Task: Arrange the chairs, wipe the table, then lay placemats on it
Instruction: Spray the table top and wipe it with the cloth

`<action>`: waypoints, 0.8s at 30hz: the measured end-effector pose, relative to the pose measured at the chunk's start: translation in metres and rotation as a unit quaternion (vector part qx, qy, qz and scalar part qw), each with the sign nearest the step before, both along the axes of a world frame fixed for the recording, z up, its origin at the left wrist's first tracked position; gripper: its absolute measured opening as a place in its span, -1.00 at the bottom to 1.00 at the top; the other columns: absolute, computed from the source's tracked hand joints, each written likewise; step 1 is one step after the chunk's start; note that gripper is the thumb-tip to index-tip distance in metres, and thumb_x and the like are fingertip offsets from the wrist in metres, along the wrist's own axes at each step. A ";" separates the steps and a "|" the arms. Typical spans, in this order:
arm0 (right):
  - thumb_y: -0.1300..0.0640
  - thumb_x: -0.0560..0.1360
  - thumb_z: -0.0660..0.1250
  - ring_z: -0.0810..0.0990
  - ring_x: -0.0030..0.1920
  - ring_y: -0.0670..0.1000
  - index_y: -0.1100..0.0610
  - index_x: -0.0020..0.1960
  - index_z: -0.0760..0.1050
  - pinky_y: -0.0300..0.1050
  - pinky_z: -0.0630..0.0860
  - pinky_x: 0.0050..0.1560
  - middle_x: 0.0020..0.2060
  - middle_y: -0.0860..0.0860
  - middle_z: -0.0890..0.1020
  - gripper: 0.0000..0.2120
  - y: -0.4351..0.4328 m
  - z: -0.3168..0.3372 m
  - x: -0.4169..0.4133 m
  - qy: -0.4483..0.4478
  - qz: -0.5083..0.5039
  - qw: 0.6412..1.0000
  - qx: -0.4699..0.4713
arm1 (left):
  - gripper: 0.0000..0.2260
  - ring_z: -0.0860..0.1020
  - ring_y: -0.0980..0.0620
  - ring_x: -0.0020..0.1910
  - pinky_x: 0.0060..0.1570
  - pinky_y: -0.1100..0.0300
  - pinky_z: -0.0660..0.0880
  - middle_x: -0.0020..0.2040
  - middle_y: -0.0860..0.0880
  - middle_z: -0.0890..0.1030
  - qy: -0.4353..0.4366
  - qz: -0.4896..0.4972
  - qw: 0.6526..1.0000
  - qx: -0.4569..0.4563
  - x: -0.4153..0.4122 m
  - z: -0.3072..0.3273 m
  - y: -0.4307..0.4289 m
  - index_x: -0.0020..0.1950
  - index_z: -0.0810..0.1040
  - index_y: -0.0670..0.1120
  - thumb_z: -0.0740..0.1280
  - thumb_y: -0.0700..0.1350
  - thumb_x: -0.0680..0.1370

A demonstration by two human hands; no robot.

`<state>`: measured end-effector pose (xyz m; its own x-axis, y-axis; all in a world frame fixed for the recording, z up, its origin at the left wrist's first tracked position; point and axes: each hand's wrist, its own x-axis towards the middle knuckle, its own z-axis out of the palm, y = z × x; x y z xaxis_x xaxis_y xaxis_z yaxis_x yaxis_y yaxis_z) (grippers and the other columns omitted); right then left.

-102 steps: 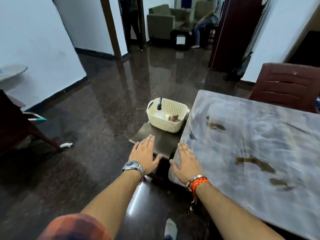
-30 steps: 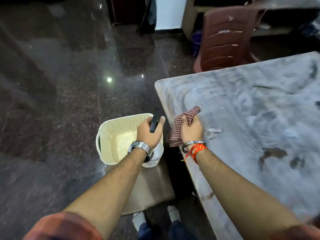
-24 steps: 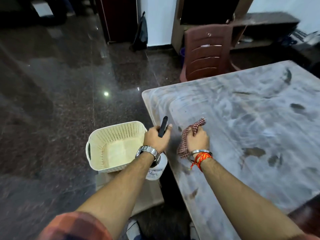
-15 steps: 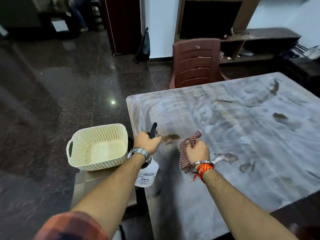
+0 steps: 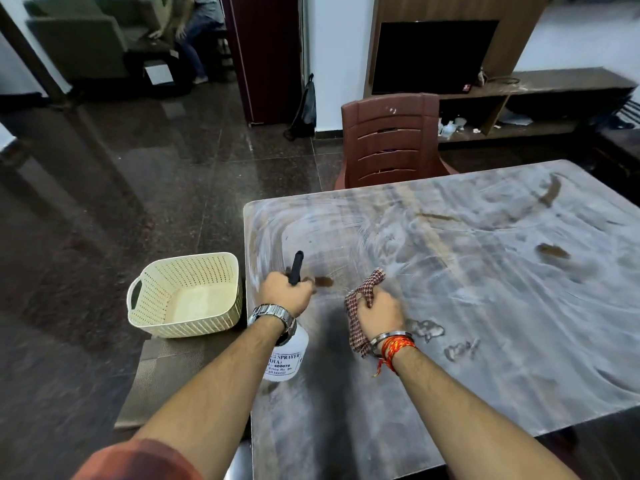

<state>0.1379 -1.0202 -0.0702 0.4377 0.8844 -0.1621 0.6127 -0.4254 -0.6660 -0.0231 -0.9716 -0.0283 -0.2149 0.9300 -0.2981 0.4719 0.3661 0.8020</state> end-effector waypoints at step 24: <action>0.09 0.56 0.21 0.60 0.03 0.23 0.16 0.25 0.48 0.00 0.55 0.03 0.02 0.21 0.64 -0.69 0.084 -0.024 0.001 -0.042 0.075 0.995 0.058 | -0.75 0.67 -0.12 -0.35 -0.28 -0.03 0.66 -0.34 -0.10 0.67 -0.020 0.020 0.998 -0.053 -0.002 -0.021 0.081 -0.25 0.63 -0.22 0.50 -0.03 0.35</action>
